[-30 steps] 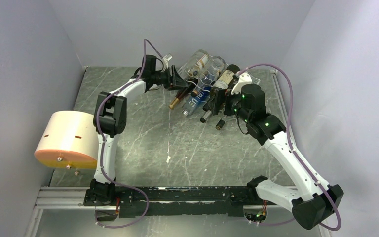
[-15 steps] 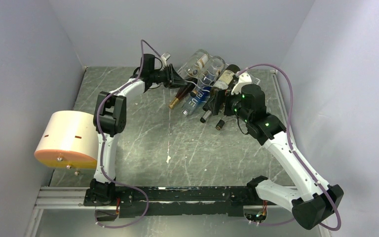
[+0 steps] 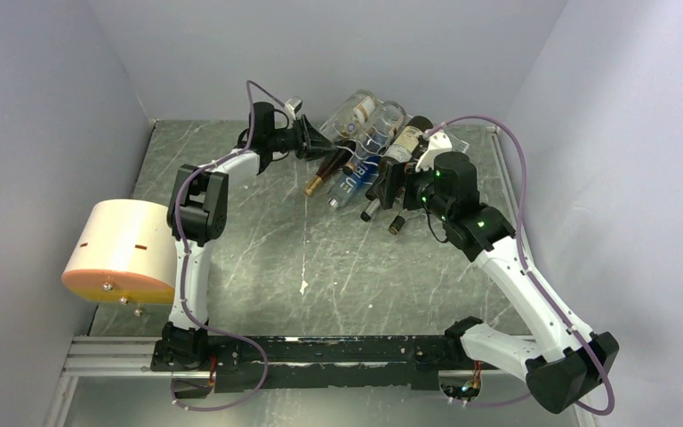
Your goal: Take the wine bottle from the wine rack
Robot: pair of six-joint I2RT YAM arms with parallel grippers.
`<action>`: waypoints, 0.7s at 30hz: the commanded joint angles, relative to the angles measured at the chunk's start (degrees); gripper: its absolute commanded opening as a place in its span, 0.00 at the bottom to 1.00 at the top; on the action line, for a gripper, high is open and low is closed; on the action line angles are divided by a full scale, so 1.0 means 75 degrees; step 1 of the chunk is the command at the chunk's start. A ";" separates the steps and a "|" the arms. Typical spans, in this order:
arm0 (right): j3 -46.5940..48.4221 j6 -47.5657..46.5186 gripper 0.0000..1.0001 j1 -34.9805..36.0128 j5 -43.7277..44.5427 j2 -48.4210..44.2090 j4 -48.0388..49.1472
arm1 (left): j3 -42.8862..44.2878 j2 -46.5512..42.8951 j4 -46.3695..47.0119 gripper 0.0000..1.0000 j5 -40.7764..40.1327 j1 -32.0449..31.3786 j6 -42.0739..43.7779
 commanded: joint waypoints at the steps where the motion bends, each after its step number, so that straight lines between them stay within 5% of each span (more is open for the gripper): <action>1: 0.0086 0.0000 1.00 0.0036 -0.0132 0.0027 0.0111 | -0.0082 -0.0919 0.2377 0.13 0.0822 0.0038 -0.0898; 21: -0.0023 0.0090 1.00 0.0044 -0.0235 0.0090 0.0251 | -0.0315 -0.1411 0.3909 0.07 0.0929 0.0191 -0.2286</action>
